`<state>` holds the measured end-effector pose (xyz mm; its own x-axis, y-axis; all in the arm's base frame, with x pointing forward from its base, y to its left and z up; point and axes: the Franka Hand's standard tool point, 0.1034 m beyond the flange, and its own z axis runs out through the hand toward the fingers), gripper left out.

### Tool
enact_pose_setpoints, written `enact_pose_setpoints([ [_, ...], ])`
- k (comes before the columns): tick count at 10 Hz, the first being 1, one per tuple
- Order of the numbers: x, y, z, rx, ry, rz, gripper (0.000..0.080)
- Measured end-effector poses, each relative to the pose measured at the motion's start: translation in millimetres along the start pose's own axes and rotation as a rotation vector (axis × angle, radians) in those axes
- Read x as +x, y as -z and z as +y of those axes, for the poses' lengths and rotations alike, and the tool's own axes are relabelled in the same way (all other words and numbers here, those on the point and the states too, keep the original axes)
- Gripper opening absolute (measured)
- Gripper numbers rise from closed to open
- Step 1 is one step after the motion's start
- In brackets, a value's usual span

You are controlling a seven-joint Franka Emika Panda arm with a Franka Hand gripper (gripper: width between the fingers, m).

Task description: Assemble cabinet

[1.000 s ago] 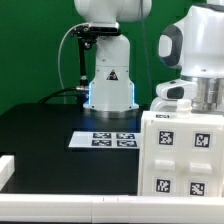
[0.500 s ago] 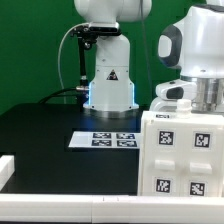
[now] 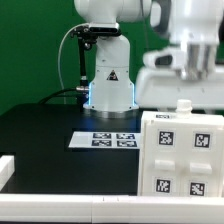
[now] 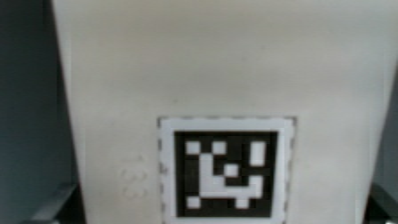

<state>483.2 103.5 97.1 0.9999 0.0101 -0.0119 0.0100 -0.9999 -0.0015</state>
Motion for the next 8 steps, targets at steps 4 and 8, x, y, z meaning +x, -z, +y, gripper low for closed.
enact_pose_setpoints([
  [4,16.8,25.7,6.3,0.010,-0.019,0.003,0.0560],
  [8,30.4,68.7,12.9,-0.009,0.014,-0.024,0.0560],
])
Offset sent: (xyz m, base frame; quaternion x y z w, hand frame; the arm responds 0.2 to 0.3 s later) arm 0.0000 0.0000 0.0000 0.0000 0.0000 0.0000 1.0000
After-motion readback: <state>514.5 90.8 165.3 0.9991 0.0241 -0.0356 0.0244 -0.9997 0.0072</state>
